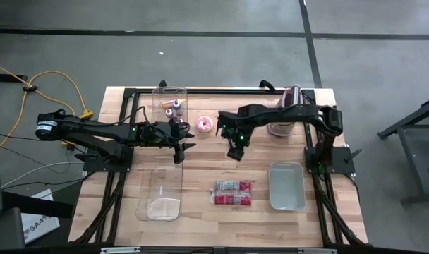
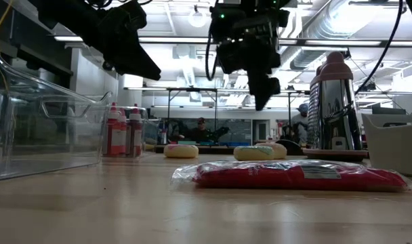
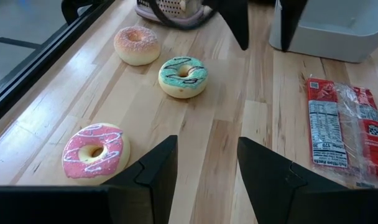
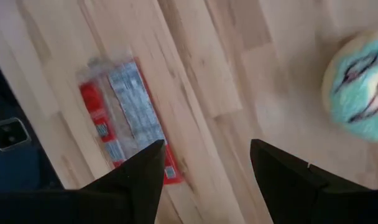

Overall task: Pick & Place Food Item
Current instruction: Put the red popcorn bag into the bottom transparent bin

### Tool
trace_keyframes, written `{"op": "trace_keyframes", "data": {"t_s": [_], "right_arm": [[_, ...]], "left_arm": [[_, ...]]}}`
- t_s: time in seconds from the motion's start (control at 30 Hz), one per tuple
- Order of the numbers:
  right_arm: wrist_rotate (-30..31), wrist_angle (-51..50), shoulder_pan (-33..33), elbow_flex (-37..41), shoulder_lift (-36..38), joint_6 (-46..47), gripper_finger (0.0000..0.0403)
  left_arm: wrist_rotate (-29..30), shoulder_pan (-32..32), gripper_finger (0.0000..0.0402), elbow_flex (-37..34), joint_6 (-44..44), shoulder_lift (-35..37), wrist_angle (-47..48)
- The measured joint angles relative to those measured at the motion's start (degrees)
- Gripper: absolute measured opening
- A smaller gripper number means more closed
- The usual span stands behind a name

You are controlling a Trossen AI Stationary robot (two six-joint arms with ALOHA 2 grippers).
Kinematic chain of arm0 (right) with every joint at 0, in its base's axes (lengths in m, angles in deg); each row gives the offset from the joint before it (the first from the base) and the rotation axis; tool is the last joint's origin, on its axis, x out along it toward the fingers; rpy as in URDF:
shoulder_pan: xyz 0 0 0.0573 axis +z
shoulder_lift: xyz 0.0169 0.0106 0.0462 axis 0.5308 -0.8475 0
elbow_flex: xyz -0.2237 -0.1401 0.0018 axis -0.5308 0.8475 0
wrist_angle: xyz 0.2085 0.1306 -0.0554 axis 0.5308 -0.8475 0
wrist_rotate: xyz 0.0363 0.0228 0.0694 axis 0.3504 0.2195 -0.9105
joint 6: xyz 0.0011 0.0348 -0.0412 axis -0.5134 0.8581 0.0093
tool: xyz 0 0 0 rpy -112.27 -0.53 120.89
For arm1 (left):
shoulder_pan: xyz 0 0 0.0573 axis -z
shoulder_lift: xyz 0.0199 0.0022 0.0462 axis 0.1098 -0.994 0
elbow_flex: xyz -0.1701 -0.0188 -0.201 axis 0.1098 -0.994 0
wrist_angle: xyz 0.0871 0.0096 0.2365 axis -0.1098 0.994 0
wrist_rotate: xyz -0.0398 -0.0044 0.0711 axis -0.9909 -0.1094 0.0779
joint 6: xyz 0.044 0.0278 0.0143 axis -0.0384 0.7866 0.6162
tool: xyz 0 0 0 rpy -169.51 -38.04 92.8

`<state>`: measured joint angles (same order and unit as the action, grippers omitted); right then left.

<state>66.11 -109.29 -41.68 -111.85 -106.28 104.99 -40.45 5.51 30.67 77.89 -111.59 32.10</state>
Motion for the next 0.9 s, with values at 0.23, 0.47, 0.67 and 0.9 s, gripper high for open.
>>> {"op": "trace_keyframes", "data": {"t_s": [0.23,0.47,0.67,0.9], "right_arm": [[2.76,0.64,4.15,0.0,-0.59,2.06,0.0224],[9.0,0.58,9.03,0.32,-0.58,6.87,0.0224],[9.13,5.96,12.25,5.14,-0.46,11.26,0.0224],[10.02,11.36,15.08,10.11,-0.07,15.18,0.0224]], "left_arm": [[0.0,0.01,0.0161,0.0,0.0,0.0,0.0],[-0.01,0.01,0.0161,0.0,0.0,0.0,0.0],[0.0,0.0,0.0161,0.0,0.0,0.0,0.0],[-0.01,-0.01,0.0161,0.0,0.0,0.0,0.02]]}}
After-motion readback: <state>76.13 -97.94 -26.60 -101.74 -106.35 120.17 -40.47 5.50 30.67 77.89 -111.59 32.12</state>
